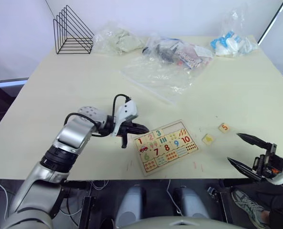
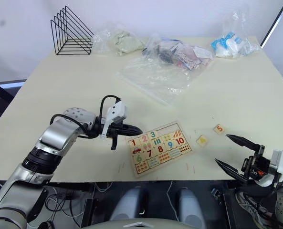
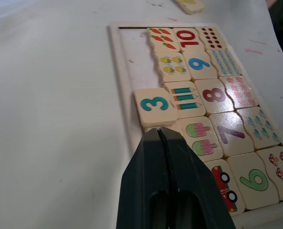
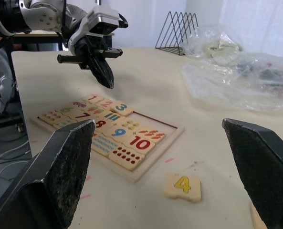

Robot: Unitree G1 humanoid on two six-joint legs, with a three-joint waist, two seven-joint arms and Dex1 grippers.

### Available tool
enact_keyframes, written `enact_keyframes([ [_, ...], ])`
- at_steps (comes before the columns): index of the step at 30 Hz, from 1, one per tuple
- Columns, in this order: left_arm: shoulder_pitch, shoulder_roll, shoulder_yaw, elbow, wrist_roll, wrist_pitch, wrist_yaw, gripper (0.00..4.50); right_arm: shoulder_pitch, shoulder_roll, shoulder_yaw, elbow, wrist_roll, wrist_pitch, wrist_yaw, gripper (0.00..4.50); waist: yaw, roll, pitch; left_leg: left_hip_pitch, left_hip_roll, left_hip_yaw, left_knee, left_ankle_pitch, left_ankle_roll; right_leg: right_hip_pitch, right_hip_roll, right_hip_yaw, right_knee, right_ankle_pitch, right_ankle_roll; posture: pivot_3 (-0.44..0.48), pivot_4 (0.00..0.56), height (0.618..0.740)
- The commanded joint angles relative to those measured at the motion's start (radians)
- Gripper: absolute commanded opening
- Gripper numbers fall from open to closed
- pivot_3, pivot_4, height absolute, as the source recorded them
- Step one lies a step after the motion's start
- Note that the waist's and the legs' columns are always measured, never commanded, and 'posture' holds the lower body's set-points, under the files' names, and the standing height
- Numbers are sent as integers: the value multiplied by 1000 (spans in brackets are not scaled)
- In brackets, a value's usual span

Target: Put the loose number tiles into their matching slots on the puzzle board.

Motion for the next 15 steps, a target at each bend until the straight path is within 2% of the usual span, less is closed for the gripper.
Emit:
enact_keyframes([
  [1, -8, -15, -9, 6, 19, -21, -8, 26, 16, -2, -39, -18, 13, -24, -2, 4500, 0, 0, 0, 0, 0, 0, 0, 0, 0, 0, 0, 0, 0, 0, 0, 0, 150, 740],
  [15, -23, -42, -26, 47, 74, -48, -16, 26, 25, -5, -52, -20, 16, -25, 1, 4500, 0, 0, 0, 0, 0, 0, 0, 0, 0, 0, 0, 0, 0, 0, 0, 0, 150, 740],
])
